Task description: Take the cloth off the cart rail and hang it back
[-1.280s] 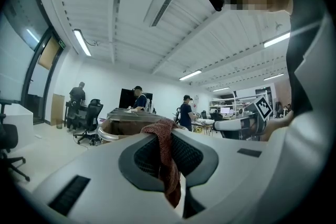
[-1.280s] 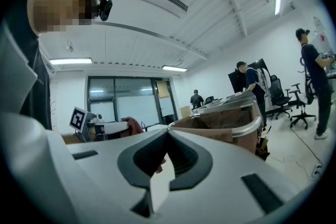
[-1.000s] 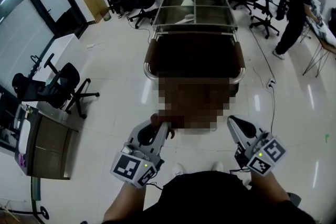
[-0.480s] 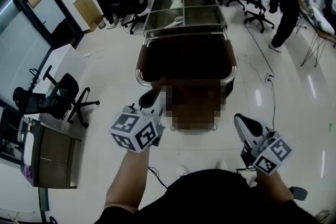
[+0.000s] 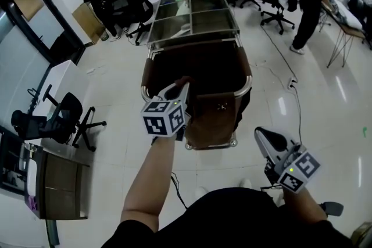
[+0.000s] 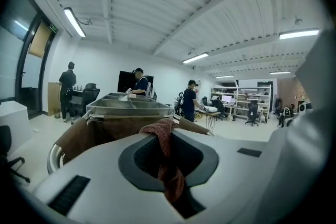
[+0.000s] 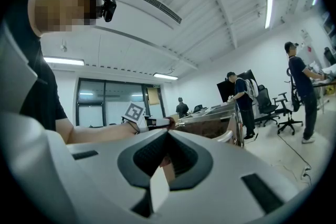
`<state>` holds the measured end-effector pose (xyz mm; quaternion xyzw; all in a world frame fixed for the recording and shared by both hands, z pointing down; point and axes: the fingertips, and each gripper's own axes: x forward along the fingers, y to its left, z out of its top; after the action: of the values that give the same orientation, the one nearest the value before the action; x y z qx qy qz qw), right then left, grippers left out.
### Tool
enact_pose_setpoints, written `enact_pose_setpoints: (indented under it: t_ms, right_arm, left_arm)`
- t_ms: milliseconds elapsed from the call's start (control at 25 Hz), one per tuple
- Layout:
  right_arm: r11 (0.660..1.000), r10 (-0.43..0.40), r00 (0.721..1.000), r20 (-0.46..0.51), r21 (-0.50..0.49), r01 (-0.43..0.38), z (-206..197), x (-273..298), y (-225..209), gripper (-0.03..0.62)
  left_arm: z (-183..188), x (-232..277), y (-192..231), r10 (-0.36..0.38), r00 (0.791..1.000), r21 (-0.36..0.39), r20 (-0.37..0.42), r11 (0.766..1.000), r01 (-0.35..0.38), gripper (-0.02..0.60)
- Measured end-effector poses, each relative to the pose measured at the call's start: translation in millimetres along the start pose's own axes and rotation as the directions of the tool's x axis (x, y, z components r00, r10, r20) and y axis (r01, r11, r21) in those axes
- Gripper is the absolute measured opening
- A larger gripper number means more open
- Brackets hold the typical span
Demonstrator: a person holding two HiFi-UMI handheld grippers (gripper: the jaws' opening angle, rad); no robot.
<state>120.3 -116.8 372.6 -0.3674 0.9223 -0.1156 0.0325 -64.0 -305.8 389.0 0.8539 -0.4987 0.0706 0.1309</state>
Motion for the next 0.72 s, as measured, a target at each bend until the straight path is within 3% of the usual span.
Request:
enact_pose_setpoints:
  t_ms: [160, 200, 280, 480, 600, 720]
  right_arm:
    - [1.000, -0.011, 1.000, -0.004, 0.002, 0.011, 0, 1, -4, 0.011]
    - [1.000, -0.015, 1.000, -0.005, 0.003, 0.015, 1, 1, -5, 0.011]
    - [1.000, -0.021, 1.000, -0.007, 0.005, 0.021, 1, 1, -8, 0.011]
    - [1.000, -0.029, 1.000, -0.007, 0.009, 0.029, -1, 1, -11, 0.011]
    - [1.000, -0.029, 1.000, -0.008, 0.010, 0.029, -2, 1, -12, 0.011]
    - [1.000, -0.029, 1.000, -0.010, 0.012, 0.029, -3, 1, -12, 0.011]
  left_arm:
    - [-9, 21, 9, 0.000, 1.000, -0.009, -0.028, 1.000, -0.001, 0.031]
    - [-10, 24, 9, -0.010, 0.999, -0.010, -0.032, 1.000, 0.010, 0.054]
    - [-9, 27, 6, -0.029, 0.999, -0.008, -0.030, 1.000, 0.028, 0.159]
    - [-9, 28, 4, -0.028, 0.998, 0.015, -0.048, 0.999, 0.029, 0.164]
    - [-15, 31, 3, -0.044, 0.991, 0.065, -0.129, 0.996, 0.053, 0.164]
    - [-15, 30, 8, -0.069, 0.979, 0.068, -0.193, 0.994, 0.084, 0.164]
